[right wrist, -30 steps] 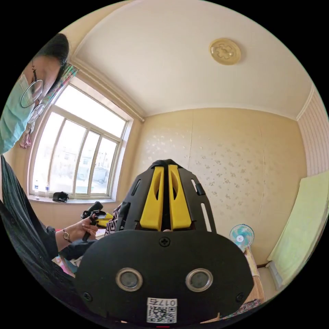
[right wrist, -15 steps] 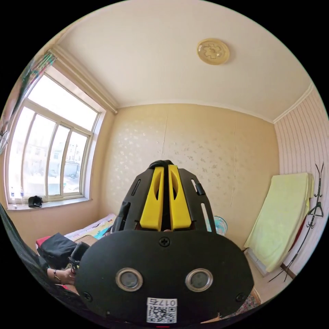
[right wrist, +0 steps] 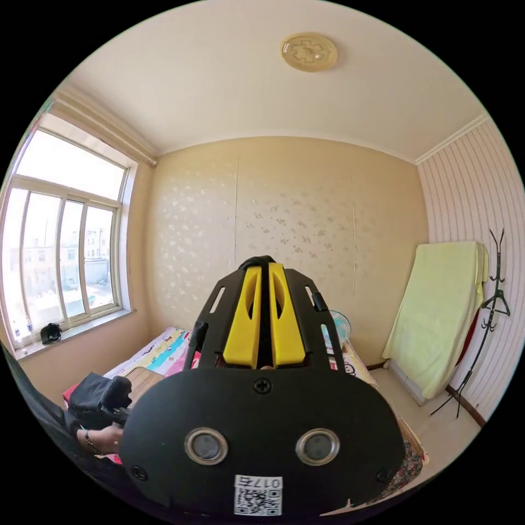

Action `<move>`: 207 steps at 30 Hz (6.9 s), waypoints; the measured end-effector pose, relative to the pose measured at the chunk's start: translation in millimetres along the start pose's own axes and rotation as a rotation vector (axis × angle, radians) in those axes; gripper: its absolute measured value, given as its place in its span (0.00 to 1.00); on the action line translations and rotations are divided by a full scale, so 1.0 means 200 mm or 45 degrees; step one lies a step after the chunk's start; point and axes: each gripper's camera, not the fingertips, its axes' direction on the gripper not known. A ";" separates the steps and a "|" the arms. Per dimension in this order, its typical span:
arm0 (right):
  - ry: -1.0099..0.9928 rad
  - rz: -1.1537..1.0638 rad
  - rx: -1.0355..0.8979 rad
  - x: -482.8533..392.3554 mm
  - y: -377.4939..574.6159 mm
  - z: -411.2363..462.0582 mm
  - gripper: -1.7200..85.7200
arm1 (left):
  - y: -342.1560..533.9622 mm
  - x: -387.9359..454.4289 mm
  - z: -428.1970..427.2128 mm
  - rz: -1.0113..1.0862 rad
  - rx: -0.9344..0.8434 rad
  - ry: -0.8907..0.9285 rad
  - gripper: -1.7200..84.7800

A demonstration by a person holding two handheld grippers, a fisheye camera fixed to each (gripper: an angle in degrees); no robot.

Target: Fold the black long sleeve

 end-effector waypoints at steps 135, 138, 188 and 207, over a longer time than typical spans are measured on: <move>0.062 0.058 -1.057 0.61 2.65 3.40 0.02 | 2.61 1.01 -2.83 -0.908 0.878 -1.596 0.07; 0.020 0.091 -1.088 0.67 2.82 3.43 0.02 | 2.86 0.99 -3.10 -1.093 1.011 -1.520 0.16; -0.794 0.767 -0.887 2.22 2.97 3.73 0.02 | 1.27 0.14 -0.93 -0.389 0.333 -0.948 0.14; -0.484 0.535 -0.861 1.83 2.75 3.50 0.02 | 1.78 0.35 -0.90 -0.288 0.261 -1.589 0.03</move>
